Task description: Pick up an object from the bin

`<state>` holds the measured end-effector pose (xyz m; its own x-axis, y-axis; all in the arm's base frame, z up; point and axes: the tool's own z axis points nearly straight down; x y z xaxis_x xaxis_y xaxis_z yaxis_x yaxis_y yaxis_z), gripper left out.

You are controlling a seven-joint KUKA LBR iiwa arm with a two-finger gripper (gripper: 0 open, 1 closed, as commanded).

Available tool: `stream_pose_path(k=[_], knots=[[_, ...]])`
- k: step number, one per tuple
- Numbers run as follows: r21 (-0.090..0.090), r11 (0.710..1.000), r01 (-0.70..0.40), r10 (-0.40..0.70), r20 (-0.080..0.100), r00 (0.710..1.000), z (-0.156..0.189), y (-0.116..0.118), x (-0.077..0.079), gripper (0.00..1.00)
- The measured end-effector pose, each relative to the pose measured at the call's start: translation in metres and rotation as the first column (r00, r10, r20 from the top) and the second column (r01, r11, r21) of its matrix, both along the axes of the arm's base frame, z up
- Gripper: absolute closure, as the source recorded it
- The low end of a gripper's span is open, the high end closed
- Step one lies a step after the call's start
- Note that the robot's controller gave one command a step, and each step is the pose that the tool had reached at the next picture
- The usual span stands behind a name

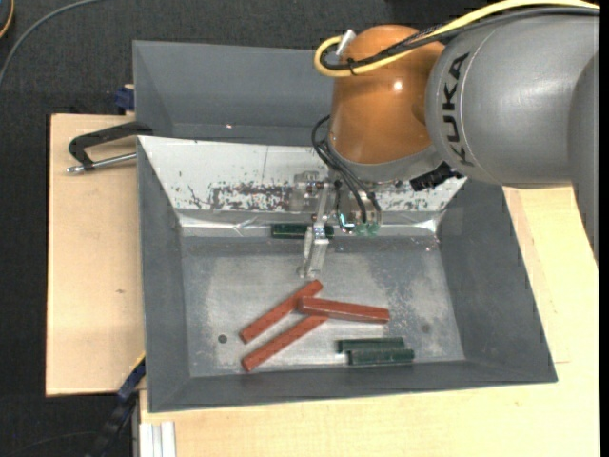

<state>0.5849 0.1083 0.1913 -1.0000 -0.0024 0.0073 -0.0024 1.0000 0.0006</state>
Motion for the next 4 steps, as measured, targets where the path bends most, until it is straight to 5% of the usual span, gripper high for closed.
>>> stream_pose_path(k=[1, 2, 3, 4], knots=[[0.001, 0.982, -0.191, 0.191, 0.001, 0.982, -0.119, -0.003, -0.054, 0.0], [0.001, 0.982, -0.19, 0.19, 0.01, 0.982, -0.115, -0.002, -0.05, 1.0], [0.001, 0.982, -0.189, 0.189, 0.01, 0.982, -0.115, -0.003, -0.051, 0.0], [0.001, 0.975, -0.222, 0.222, 0.004, 0.975, -0.121, -0.014, -0.084, 0.0]])
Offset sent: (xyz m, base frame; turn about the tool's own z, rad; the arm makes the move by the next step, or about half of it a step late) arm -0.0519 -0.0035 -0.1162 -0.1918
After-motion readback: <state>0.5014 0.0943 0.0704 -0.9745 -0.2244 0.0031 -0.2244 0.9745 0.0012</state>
